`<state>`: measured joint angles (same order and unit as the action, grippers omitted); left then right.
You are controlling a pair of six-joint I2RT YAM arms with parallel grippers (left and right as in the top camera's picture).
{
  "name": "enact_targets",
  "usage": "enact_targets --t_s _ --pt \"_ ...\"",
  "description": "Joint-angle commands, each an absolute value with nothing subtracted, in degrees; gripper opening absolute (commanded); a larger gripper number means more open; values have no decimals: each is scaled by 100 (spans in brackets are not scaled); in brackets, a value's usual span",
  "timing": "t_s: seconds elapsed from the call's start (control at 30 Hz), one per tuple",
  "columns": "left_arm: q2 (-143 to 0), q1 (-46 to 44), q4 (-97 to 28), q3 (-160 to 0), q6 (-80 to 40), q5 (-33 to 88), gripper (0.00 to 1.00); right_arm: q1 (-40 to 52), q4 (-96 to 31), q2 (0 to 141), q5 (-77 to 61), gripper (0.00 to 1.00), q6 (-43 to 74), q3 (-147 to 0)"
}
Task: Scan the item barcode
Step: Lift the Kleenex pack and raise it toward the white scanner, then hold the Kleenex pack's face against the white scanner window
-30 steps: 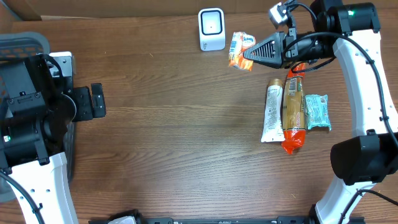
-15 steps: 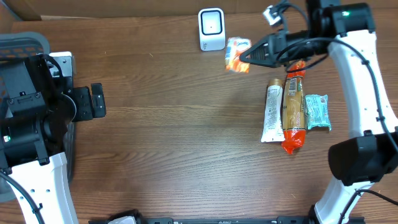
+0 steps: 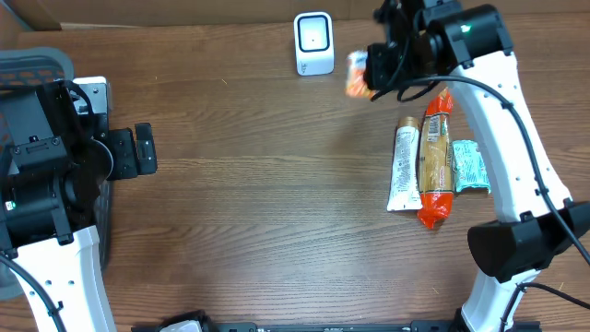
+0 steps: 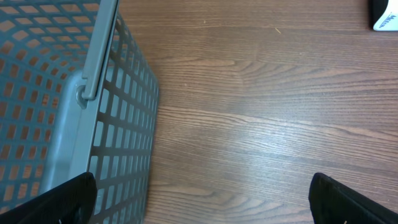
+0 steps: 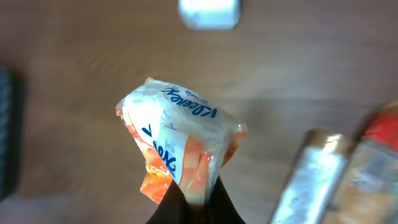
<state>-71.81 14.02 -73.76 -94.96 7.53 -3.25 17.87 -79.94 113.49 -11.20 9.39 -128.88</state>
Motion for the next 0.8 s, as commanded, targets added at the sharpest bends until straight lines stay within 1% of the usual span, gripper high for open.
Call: enact_targets --t_s 0.0,0.13,0.3,0.6,0.77 --pt "-7201 1424 -7367 -9574 816 -298 100 1769 -7815 11135 -80 3 1131 -13222" --pt "-7201 1424 -7367 -9574 814 -298 100 1918 -7231 11220 703 3 652 -13222" --pt "-7201 1424 -7367 -9574 816 -298 100 2423 -6292 11771 2001 4 104 -13211" --pt "-7201 1424 -7367 -9574 816 -298 100 2714 -4501 13021 2589 4 -1214 -13205" --pt "-7201 1424 -7367 -9574 816 -298 100 2814 -3435 13640 3361 4 -2045 -13198"
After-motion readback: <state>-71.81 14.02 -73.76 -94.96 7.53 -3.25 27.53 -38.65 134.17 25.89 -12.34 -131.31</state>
